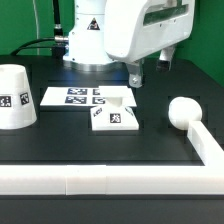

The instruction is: Assemble lamp

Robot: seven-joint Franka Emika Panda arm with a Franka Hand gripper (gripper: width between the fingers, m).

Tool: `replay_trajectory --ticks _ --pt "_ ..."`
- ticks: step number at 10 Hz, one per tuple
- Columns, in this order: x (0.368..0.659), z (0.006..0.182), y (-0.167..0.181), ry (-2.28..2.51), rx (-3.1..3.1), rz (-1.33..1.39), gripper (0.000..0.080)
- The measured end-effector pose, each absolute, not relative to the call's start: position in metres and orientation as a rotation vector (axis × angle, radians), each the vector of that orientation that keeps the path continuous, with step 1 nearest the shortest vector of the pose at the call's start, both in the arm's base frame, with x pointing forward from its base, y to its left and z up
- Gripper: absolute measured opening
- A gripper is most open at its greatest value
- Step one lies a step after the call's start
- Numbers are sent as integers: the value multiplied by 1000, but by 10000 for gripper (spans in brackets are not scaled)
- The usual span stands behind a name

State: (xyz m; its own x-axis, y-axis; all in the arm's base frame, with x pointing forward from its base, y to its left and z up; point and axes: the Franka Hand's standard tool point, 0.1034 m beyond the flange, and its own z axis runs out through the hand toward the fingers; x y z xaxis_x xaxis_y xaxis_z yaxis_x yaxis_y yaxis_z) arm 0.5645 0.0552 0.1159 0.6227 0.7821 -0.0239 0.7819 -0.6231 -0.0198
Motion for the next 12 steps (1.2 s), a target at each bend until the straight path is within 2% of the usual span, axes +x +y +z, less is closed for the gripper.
replay_trajectory --ticks 9,12 --pt "563 116 54 -1350 -2830 37 700" --pt "516 110 33 -1272 -2881 16 700"
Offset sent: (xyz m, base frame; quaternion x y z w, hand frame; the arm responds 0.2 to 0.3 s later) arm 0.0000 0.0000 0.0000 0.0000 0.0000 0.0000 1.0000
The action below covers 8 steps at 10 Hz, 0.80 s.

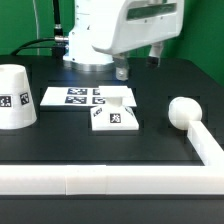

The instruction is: Assemble lamp

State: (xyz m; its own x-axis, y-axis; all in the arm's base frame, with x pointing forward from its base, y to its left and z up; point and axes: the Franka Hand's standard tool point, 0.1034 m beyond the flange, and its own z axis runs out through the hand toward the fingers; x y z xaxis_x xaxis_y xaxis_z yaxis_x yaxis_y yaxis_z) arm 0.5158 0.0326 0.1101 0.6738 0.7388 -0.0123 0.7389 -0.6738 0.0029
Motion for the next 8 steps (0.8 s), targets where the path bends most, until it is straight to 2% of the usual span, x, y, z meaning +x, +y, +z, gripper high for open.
replay_trajectory --ticks 2,6,8 --pt "492 93 17 1250 2875 -27 700" --pt "494 93 15 1240 2877 -17 700" --pt "478 85 -4 1116 2925 -33 700"
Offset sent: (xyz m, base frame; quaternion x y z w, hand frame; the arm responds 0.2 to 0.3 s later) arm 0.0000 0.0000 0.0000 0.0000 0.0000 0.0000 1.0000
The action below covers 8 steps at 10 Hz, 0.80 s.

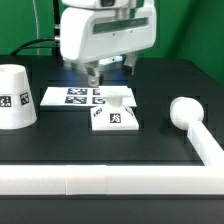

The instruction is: Assemble lamp

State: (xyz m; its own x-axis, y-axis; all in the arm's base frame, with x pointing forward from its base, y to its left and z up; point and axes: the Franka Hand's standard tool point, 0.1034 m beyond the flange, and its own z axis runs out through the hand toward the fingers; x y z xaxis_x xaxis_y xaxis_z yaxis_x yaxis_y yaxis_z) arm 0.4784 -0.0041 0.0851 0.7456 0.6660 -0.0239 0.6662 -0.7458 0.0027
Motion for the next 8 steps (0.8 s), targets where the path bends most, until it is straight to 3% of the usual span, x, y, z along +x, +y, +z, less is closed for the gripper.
replay_trajectory --ticks 4,8 --pt "471 82 -8 987 2968 -31 700" --pt "470 81 -6 475 3109 -26 700"
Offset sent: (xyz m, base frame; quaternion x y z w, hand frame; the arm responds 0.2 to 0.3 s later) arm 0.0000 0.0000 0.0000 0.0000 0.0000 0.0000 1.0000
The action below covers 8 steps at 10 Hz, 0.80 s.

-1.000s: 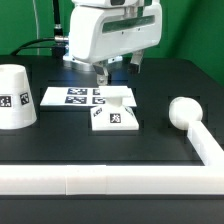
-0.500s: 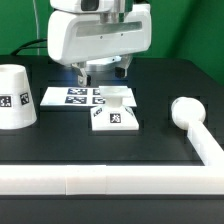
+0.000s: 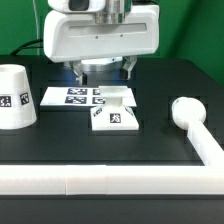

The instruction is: Assemble lamp

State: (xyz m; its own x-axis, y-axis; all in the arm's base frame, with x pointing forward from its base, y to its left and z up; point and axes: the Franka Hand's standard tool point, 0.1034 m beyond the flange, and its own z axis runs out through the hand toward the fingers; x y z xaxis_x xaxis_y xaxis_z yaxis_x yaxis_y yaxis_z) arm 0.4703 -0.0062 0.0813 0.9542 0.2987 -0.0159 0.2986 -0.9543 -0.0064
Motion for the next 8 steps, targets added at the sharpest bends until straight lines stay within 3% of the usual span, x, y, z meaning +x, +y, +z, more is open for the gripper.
replay_trajectory --ticks 4,8 --pt "470 81 2 -46 -3114 23 700" --pt "468 69 10 -17 -3110 16 700"
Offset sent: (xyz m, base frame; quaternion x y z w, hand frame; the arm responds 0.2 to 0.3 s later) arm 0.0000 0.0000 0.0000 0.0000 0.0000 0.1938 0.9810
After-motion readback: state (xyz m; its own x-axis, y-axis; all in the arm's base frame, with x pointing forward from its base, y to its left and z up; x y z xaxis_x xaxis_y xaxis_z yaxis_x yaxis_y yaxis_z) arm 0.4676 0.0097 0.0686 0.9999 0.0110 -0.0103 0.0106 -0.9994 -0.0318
